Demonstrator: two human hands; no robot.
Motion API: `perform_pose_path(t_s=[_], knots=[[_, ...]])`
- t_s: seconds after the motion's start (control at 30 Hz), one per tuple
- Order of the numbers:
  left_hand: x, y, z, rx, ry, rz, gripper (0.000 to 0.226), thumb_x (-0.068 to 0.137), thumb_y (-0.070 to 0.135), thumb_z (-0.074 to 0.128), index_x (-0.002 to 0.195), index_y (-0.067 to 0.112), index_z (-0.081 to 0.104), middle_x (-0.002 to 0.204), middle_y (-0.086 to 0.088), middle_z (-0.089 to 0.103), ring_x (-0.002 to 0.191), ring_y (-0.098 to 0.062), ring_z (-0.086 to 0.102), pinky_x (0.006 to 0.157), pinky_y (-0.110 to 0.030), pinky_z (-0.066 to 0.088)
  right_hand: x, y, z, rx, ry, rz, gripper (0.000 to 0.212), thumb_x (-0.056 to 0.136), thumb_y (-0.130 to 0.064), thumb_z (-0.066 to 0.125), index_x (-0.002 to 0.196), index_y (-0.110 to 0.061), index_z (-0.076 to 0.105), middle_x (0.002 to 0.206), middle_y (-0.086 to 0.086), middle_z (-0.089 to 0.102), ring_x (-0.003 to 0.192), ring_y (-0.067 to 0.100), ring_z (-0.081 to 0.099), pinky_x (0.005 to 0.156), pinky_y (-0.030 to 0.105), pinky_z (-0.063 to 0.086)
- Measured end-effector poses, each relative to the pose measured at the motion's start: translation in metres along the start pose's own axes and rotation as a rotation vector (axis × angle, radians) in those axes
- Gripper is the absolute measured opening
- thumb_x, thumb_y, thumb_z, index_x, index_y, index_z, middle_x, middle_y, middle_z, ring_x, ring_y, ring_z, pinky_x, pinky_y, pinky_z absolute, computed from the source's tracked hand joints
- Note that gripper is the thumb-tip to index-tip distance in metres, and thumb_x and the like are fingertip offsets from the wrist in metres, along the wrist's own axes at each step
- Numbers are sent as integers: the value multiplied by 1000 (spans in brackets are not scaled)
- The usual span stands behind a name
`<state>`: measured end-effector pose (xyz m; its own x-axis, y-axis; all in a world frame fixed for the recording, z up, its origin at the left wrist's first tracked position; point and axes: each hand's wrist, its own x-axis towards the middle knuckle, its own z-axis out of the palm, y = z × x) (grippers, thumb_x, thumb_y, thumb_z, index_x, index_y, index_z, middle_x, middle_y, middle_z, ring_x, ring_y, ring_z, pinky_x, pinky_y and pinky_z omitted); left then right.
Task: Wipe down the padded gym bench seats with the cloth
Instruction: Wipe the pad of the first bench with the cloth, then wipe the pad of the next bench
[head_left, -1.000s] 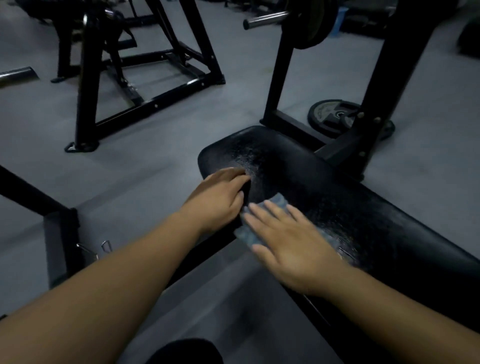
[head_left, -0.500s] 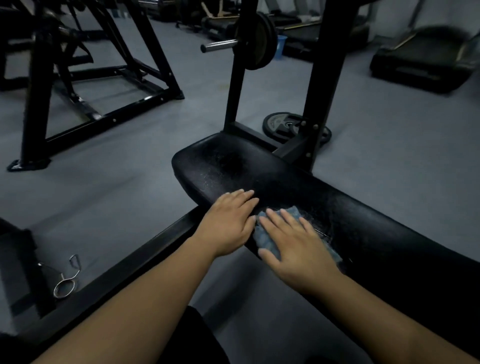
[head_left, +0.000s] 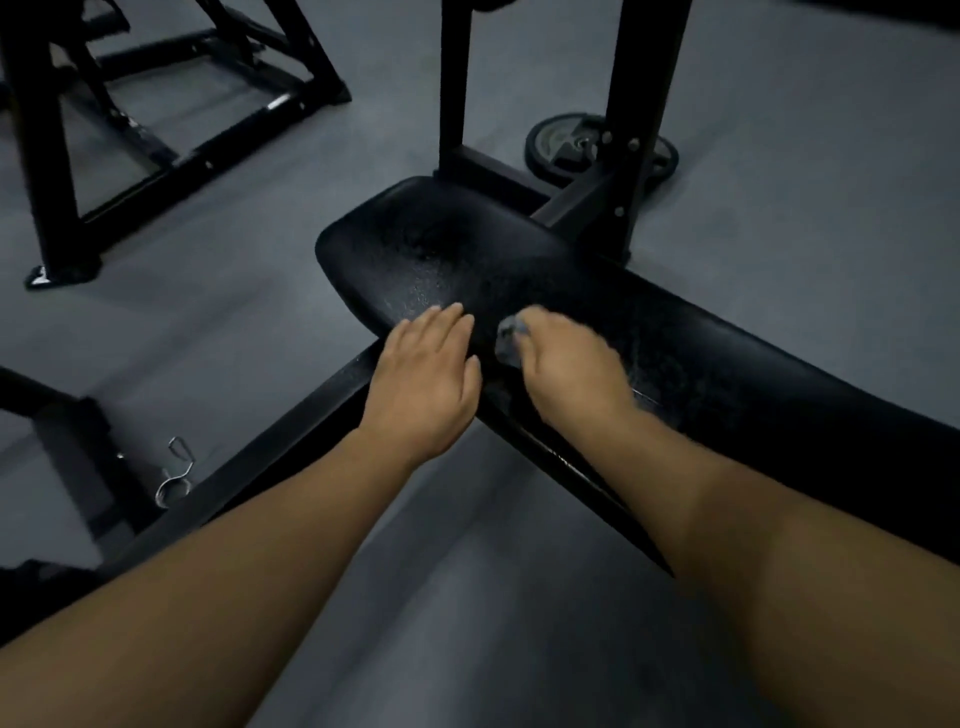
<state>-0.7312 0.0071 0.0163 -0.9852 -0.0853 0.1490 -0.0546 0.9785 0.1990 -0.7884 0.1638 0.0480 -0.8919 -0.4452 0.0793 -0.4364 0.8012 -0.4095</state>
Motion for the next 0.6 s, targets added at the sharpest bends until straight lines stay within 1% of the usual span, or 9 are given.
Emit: perform_pose_path(t_s=[0.07,0.13,0.17,0.23,0.3,0.4,0.47,0.53,0.6], knots=[[-8,14,-34,-5,-7,-27,60,97,41,29,150,14,39,158,-6,36,146,-25,29,121,-46,19,-11,-14,-37,37,73,-10,20,106,-32,39,107,-18,53,103,3,59,88,32,59,65,39,37],[-14,32,-79,-22,10,-47,62,94,45,31,150,19,38,157,-5,37,143,-27,33,118,-49,25,-30,-34,-79,18,132,-85,16,103,-33,47,108,-18,51,104,1,56,83,25,58,62,38,40],[-16,43,-107,-41,20,-62,65,91,48,32,150,23,37,155,-4,38,141,-26,36,115,-50,30,-40,-45,-101,-2,154,-114,17,101,-32,53,110,-18,51,105,2,54,85,23,57,60,38,42],[-17,69,-167,-90,40,-87,70,83,53,33,149,30,36,153,-1,38,137,-26,38,109,-52,36,-56,-66,-148,-65,184,-112,25,94,-23,63,115,-17,50,109,4,51,92,24,56,59,39,46],[-20,98,-232,-123,56,-90,71,80,56,33,147,33,35,151,2,37,135,-25,39,105,-54,39,-73,-85,-203,-99,220,-81,32,88,-10,65,117,-16,51,110,6,49,95,26,52,55,38,42],[-33,140,-326,-129,87,-36,67,80,57,34,143,34,39,147,4,39,130,-26,42,99,-55,43,-109,-109,-296,-126,264,-68,38,81,-4,68,115,-14,55,106,8,51,90,28,52,51,35,37],[-42,172,-386,-139,97,23,64,82,58,37,141,33,42,146,2,40,131,-27,42,98,-54,43,-138,-120,-362,-129,288,-42,39,80,-6,69,116,-14,55,106,8,53,91,30,55,50,37,44],[-51,205,-442,-131,98,86,64,83,58,40,142,31,43,148,1,40,133,-26,41,98,-52,44,-168,-129,-424,-119,314,17,39,84,-12,68,120,-16,54,108,6,54,95,30,55,56,42,51],[-60,239,-490,-117,111,164,65,82,56,43,142,29,45,149,-1,41,134,-27,41,96,-52,45,-199,-135,-480,-121,353,76,41,84,-16,69,122,-16,54,110,6,56,97,30,56,61,40,52]])
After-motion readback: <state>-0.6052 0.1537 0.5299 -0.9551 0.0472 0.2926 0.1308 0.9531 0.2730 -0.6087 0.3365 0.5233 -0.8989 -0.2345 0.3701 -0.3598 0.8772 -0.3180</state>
